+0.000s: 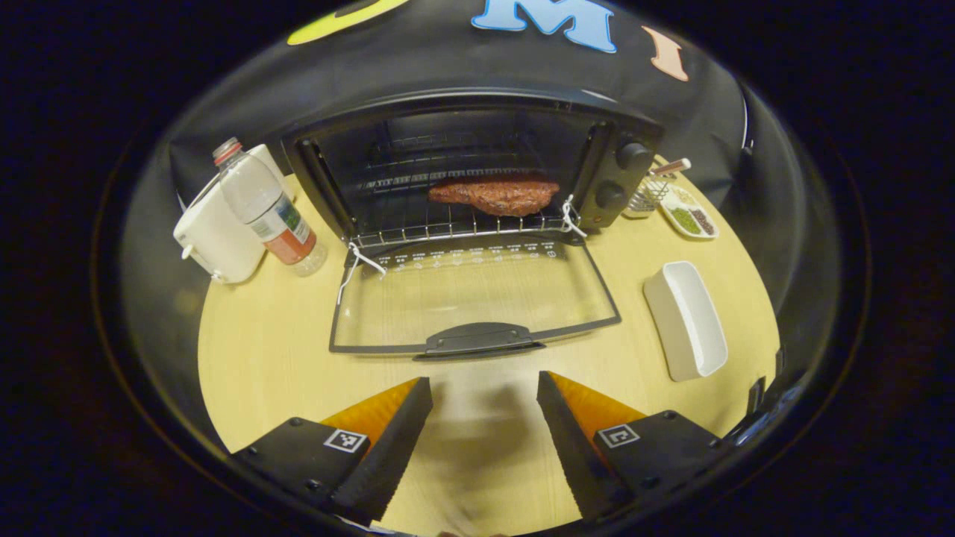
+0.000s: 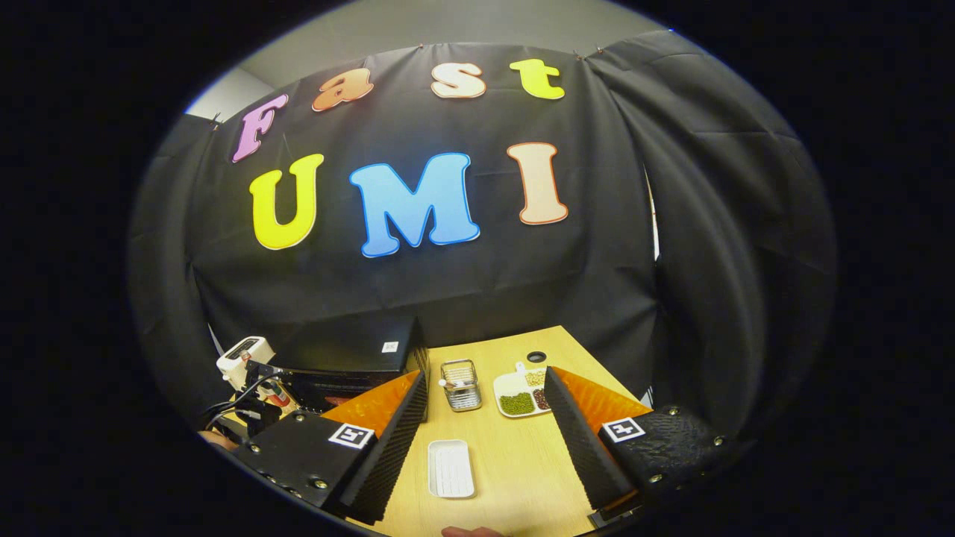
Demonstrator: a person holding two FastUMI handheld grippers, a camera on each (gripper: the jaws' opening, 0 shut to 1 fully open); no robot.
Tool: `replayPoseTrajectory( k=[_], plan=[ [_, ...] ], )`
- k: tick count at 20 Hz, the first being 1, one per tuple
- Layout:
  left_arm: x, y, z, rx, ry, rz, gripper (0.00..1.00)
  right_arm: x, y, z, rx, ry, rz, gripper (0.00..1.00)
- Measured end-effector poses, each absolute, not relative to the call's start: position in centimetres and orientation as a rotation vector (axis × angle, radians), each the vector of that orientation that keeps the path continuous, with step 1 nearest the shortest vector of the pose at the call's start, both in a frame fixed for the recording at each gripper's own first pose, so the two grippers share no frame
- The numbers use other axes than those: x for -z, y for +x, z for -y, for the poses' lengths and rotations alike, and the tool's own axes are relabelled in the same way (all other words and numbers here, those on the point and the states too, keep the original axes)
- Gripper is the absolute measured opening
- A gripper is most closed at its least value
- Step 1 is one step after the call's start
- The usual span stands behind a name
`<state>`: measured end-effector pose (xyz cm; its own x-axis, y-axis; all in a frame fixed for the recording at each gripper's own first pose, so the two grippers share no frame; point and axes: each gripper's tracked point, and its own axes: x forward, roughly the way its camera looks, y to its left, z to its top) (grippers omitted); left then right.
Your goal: Open the electric oven with the left hand, put the food in, and close the electric oven.
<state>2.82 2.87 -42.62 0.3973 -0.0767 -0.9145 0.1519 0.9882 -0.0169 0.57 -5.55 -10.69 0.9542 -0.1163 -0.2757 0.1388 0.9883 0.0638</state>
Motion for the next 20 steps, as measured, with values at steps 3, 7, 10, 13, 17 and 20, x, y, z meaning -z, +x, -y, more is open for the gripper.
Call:
replayPoseTrajectory(
  k=[3,7,10,13,17,20],
  plan=[
    [44.3,3.2,-3.0,0.133,0.051,-1.209,1.00,11.1,0.2,6.2,0.155,0.078,-0.283,0.96],
    [46.3,3.4,-3.4,0.132,0.058,-1.268,0.96,11.2,-0.1,6.8,0.179,0.082,-0.286,0.96],
    [47.4,3.9,-3.7,0.115,0.050,-1.290,1.00,11.0,0.1,6.9,0.189,0.079,-0.284,0.96],
    [47.5,4.1,-3.8,0.103,0.028,-1.301,1.00,11.0,0.3,6.7,0.189,0.081,-0.285,0.96],
    [47.1,4.0,-3.8,0.109,0.024,-1.292,0.92,11.1,0.4,6.0,0.179,0.078,-0.287,0.96],
    [45.5,3.8,-3.8,0.116,0.022,-1.248,0.96,10.9,0.5,5.6,0.168,0.076,-0.284,0.96]
  ],
)
